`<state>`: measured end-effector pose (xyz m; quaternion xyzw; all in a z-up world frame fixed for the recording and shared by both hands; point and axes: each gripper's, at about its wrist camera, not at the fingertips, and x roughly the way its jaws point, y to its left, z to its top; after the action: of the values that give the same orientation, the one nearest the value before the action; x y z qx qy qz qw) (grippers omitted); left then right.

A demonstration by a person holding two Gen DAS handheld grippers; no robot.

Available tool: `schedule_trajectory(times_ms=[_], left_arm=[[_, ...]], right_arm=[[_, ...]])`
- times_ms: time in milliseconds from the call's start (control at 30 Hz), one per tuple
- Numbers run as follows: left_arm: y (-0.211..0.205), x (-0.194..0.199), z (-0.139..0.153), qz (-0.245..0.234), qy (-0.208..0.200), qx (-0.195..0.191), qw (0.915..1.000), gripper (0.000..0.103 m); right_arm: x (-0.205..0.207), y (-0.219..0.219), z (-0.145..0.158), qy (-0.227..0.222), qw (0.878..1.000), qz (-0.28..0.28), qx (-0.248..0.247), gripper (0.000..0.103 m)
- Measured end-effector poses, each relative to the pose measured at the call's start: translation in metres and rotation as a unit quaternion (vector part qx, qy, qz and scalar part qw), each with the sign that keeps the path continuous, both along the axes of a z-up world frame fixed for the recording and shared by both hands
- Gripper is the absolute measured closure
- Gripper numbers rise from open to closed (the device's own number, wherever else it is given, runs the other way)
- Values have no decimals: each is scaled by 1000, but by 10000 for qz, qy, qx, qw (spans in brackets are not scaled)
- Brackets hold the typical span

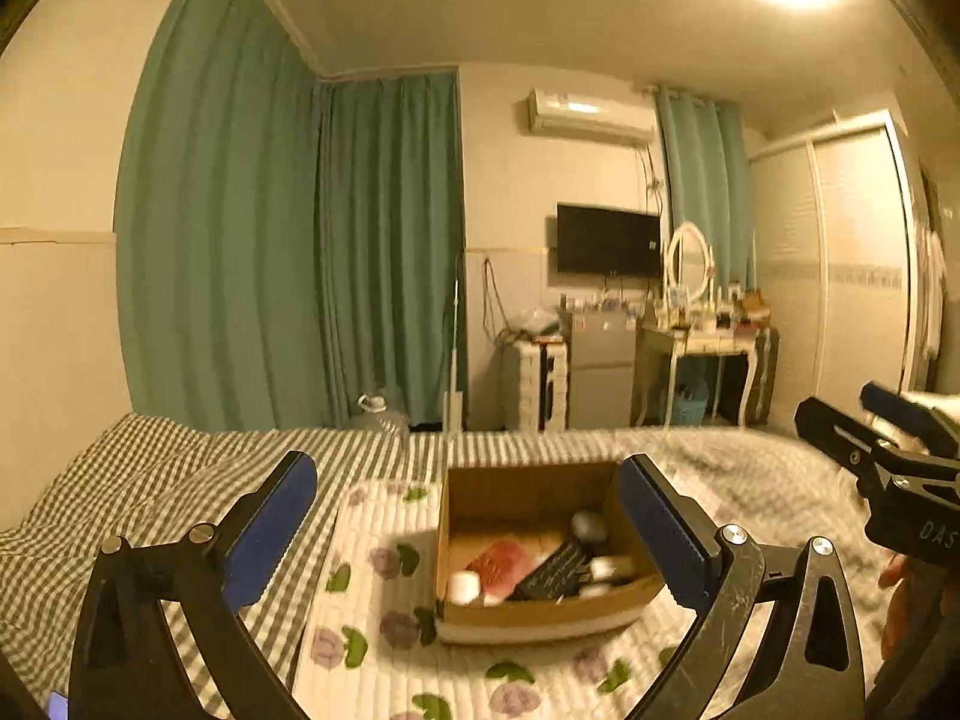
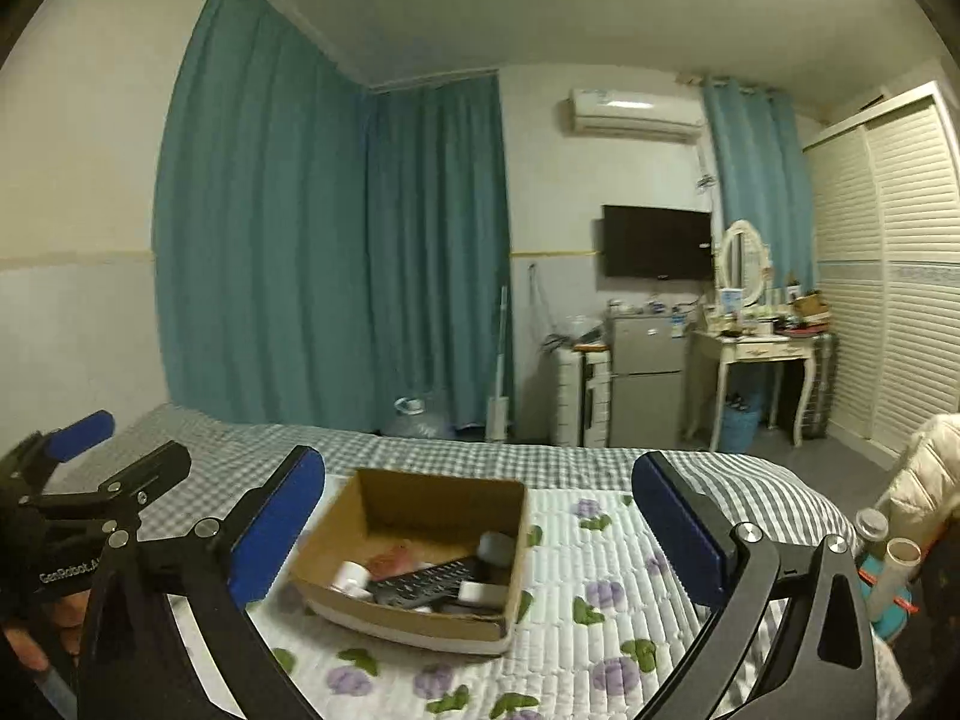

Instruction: Organize rigid objects

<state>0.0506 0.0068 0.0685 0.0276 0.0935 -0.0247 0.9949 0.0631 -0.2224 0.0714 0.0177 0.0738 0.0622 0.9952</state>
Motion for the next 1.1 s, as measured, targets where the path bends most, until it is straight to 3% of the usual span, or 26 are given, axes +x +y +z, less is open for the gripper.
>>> schedule_trajectory(times_ms=[200, 367, 867, 1100], left_arm=[[1, 13, -61, 196, 219, 230, 9993, 0], [-5, 15, -86, 23, 298, 384, 9988, 0], [9, 18, -89, 74, 442, -22, 9990, 0], [8, 19, -91, 93, 521, -7, 9986, 0]], right_arm=[[23, 11, -66, 282, 9993, -123, -212, 0], [34, 7, -89, 616, 9980, -4, -108, 0], [30, 12, -97, 625, 9976, -104, -285, 0], [31, 13, -98, 621, 9975, -135, -315, 0]])
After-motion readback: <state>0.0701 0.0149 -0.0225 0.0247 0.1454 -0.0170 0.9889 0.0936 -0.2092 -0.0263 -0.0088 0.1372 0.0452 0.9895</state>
